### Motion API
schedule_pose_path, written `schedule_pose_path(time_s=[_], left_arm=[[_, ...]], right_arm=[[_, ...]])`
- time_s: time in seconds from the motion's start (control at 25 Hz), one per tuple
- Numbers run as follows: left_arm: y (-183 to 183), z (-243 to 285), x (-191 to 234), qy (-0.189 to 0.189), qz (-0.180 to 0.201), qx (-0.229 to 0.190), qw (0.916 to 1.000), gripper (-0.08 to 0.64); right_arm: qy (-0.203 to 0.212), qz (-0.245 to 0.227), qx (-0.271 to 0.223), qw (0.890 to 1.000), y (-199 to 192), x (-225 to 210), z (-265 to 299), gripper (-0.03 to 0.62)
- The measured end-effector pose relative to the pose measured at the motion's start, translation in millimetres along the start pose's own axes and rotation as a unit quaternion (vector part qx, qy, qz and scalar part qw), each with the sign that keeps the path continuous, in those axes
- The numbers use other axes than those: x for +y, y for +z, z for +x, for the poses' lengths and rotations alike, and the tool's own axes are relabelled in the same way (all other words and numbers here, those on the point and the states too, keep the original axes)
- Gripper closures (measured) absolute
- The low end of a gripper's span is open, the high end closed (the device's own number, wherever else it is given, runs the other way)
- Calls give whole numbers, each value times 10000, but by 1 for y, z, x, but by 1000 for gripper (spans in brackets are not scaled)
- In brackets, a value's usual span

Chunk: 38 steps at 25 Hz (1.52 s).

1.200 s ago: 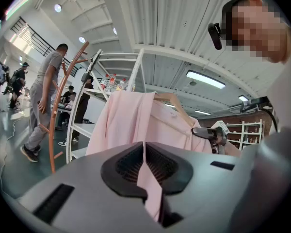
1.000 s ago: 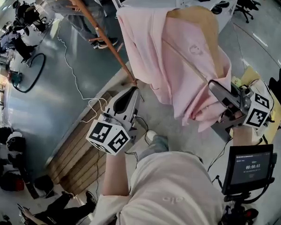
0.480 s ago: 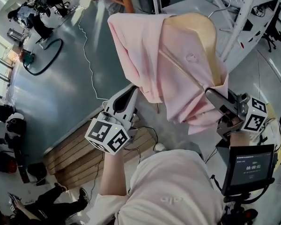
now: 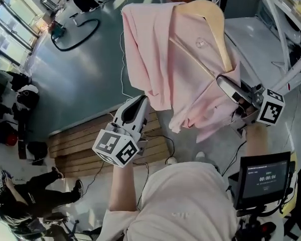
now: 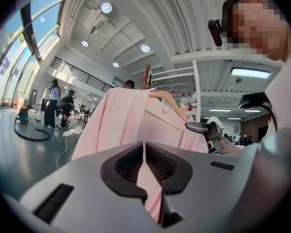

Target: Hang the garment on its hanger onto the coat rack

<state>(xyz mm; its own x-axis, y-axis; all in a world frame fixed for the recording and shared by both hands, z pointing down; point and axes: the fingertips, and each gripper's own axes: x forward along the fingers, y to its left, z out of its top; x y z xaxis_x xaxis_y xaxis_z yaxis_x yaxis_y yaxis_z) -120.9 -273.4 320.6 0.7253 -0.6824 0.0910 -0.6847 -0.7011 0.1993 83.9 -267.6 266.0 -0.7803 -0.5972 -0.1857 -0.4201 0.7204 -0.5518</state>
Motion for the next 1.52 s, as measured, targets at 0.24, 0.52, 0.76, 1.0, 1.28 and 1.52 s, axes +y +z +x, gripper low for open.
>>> schedule_pose_path(time_s=[0.24,0.52,0.76,1.0,1.28,1.52], left_arm=[[18,-21,18,560,-94,-191,9982,552],[10,-47,16,1005,-143,-303,9944,552],[10,-64,13,1242,-162,-350,9915,552],[4,-71,9,1373,-201,-347,9897,552],[-6,-71,8,1390,-326,-288,9893,552],[-7,-65,12,1316,-344,-255,9904,552]], right_arm=[[183,128,351,9991,24,-20,52,558],[338,142,682,9970,25,-38,75,558],[141,83,1107,9937,10,-57,90,558],[-267,-49,1372,9902,-11,-83,86,558],[-929,-350,1306,9865,-14,-113,70,558],[-1119,-594,1078,9861,-10,-121,65,556]])
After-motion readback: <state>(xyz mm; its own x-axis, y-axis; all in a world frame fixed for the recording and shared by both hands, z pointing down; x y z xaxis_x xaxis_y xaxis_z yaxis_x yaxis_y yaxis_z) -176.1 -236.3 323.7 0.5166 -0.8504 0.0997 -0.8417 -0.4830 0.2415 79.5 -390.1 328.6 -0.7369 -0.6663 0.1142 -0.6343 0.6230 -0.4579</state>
